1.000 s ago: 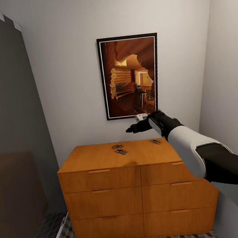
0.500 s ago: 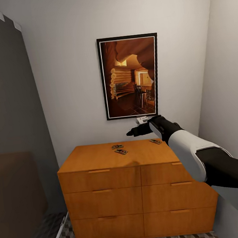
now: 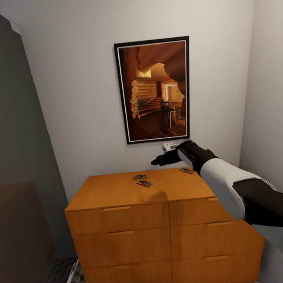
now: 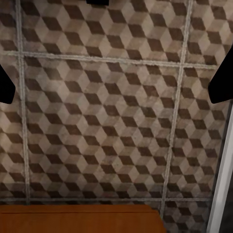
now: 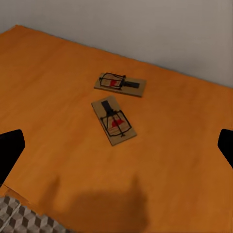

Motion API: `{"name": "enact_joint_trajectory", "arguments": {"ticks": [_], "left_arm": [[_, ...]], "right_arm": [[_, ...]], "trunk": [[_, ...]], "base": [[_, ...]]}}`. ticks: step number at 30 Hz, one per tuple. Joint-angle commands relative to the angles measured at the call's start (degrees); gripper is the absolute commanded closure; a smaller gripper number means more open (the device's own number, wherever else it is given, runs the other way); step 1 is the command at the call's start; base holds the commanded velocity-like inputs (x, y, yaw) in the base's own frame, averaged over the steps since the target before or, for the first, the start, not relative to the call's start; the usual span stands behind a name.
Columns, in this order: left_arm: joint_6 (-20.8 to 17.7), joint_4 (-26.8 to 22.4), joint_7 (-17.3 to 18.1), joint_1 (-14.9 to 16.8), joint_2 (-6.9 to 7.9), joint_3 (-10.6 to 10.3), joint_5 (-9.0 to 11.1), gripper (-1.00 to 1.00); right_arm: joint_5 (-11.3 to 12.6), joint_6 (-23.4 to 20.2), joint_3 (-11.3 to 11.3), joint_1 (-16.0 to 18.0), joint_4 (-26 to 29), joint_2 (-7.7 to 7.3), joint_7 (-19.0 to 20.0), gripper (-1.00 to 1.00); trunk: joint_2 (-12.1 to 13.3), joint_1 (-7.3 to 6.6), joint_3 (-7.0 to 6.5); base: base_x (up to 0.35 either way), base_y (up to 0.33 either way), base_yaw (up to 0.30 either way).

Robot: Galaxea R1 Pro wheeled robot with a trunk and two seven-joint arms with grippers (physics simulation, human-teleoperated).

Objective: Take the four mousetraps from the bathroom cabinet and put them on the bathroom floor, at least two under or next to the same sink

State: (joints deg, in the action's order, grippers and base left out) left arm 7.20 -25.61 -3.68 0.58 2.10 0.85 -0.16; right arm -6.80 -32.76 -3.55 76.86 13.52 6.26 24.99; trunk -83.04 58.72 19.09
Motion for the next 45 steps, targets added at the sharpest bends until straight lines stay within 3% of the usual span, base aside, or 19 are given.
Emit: {"name": "enact_joint_trajectory", "arguments": {"ticks": [1, 12, 21, 26, 45], "left_arm": [[0.18, 0.03, -0.1, 0.04, -0.01, 0.03, -0.02, -1.0], [0.18, 0.03, -0.1, 0.04, 0.01, 0.03, -0.02, -1.0], [0.18, 0.03, -0.1, 0.04, 0.01, 0.03, -0.02, -1.0], [0.18, 0.03, -0.1, 0.04, 0.01, 0.03, -0.02, -1.0], [0.18, 0.03, -0.1, 0.04, 0.01, 0.03, -0.02, -1.0]], "right_arm": [[-0.6, -0.11, -0.19, -0.08, 0.11, -0.02, 0.41, -1.0], [-0.7, 0.76, -0.22, -2.16, 0.1, -0.1, 0.41, -1.0], [-5.75, 1.0, -0.15, -4.47, 0.13, -0.1, 0.41, -1.0], [-6.61, 1.02, -0.14, -4.71, 0.11, -0.1, 0.41, -1.0], [-6.84, 0.98, -0.21, -5.21, 0.11, 0.0, 0.54, -1.0]], "trunk": [[-0.04, 0.01, 0.07], [-0.04, 0.01, 0.07], [-0.04, 0.01, 0.07], [-0.04, 0.01, 0.07], [-0.04, 0.01, 0.07]], "base": [[0.127, 0.0, 0.0], [0.07, 0.0, 0.0], [0.003, 0.0, 0.0], [0.0, 0.0, 0.0], [0.0, 0.0, 0.0]]}}
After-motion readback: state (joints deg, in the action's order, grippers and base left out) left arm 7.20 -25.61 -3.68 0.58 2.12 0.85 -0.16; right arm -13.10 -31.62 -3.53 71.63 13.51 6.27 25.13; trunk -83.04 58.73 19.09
